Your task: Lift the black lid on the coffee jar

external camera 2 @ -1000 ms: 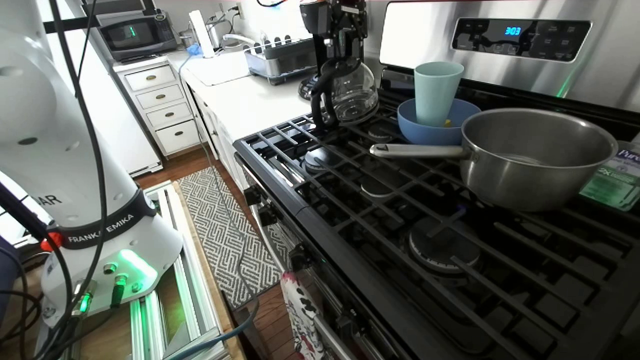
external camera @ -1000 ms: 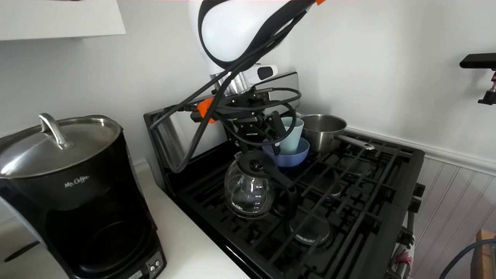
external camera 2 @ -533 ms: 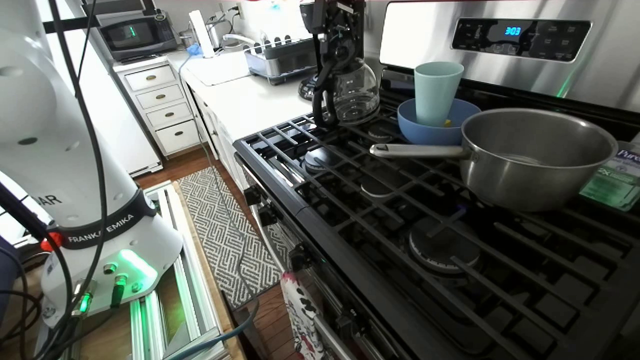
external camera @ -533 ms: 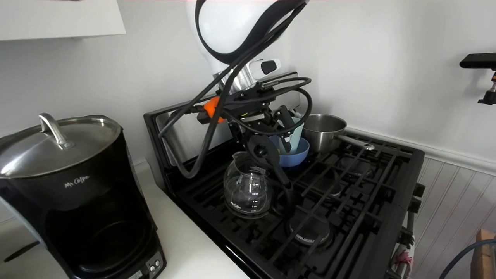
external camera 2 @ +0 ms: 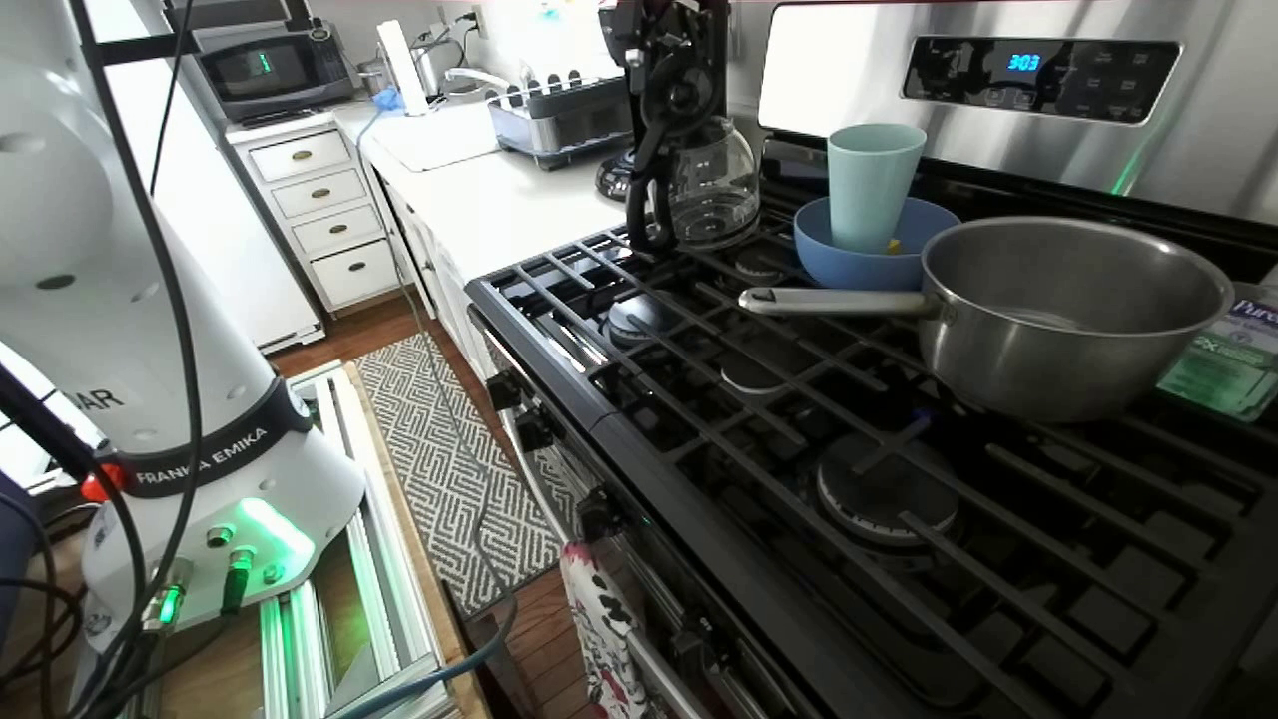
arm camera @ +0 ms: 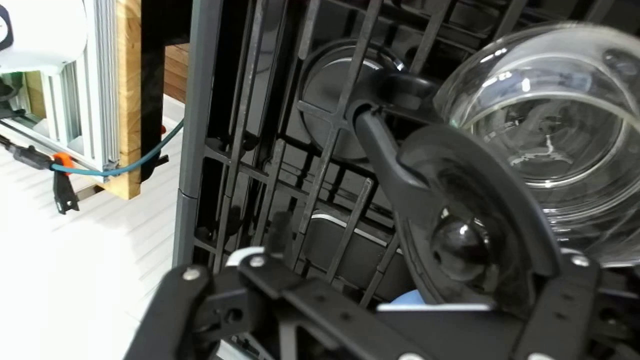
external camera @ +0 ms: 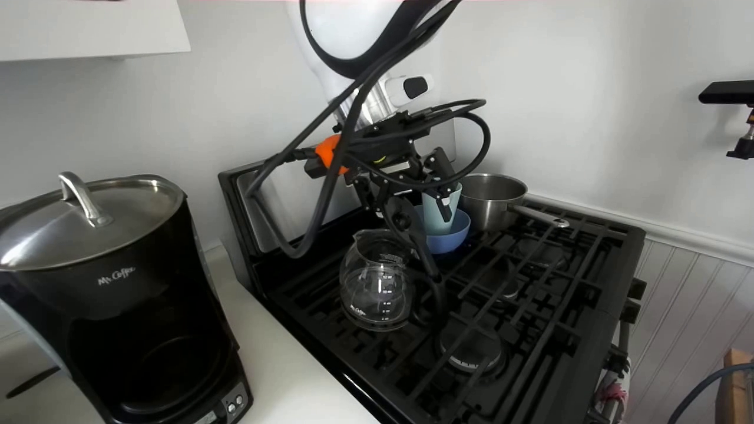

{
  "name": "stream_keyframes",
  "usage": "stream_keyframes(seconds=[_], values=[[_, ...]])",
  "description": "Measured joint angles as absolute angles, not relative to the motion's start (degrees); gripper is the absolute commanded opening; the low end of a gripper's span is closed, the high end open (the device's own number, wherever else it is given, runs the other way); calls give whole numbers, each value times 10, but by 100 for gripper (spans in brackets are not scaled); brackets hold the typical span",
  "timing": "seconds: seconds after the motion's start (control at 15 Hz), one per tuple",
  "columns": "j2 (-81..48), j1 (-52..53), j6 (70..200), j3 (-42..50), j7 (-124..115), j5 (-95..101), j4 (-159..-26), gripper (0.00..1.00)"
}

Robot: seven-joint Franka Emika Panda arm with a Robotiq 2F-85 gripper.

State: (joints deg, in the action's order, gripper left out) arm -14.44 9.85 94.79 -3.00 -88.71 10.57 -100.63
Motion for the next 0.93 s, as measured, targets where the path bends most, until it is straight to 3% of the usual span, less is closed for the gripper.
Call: stream_keyframes(seconds=[0.33, 0.4, 0.93], values=[[-103, 99, 939, -33, -887, 106, -1041, 100], [-95, 99, 937, -33, -887, 106, -1051, 78], [-87, 97, 936, -33, -890, 107, -1081, 24]])
